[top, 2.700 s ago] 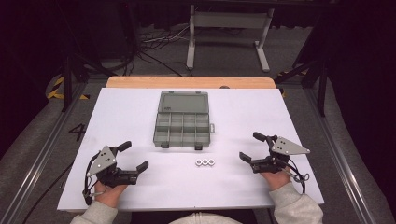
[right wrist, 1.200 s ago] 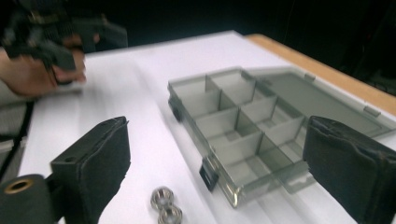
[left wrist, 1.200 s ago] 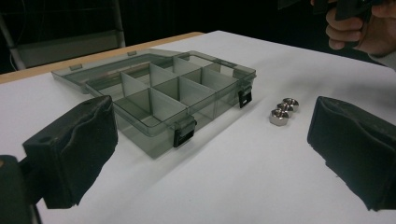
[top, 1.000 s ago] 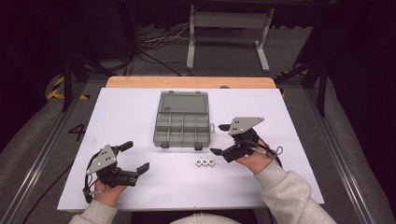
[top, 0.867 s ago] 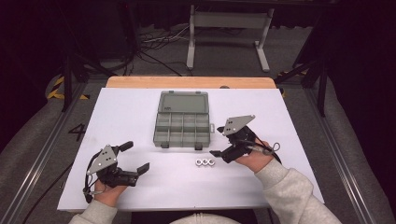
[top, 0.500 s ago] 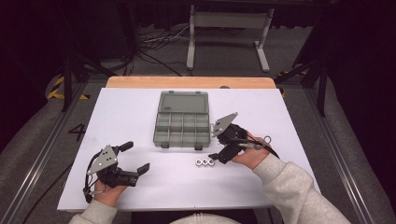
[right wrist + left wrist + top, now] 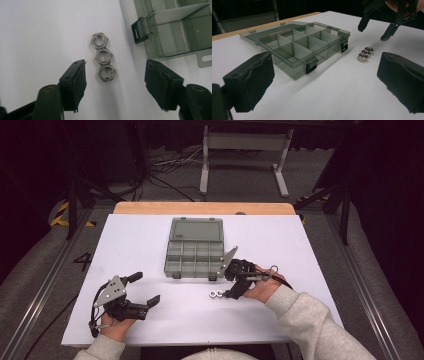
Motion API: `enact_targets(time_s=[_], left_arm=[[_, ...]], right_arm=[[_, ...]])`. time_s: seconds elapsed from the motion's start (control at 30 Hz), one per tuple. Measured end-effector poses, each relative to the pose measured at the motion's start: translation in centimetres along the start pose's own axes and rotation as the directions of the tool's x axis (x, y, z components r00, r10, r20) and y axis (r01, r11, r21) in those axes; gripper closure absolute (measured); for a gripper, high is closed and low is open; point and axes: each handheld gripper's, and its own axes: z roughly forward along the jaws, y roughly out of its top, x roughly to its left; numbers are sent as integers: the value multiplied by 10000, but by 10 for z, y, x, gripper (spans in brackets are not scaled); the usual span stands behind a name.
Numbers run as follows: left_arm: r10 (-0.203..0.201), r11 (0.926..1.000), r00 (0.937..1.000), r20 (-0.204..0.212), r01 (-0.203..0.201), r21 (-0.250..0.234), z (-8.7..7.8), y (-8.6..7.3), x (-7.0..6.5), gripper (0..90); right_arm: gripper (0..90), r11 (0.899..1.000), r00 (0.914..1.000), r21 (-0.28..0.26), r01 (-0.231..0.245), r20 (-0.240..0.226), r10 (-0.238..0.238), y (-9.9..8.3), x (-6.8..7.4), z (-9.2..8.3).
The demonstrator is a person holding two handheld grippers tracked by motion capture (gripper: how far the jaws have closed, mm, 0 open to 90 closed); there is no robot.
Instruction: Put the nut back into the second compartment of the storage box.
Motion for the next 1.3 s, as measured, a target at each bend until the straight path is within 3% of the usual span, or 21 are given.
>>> enact_targets(time_s=[0.17,0.73,1.03,1.3], left_arm=[[-7,10000,10000,8,7,23,1,0,-1,21],[14,9999,10000,-11,-14,128,1,0,0,22],[17,9999,10000,-20,-17,120,1,0,0,22],[15,9999,10000,4,-15,153,1,0,0,23]], right_arm=[[409,9980,9998,636,27,-199,-14,-2,-1,14],[639,9918,9973,1221,374,-673,-293,-2,-1,34],[702,9915,9979,1253,353,-578,-283,-3,-1,30],[702,9961,9993,830,287,-270,-266,-2,-5,8]])
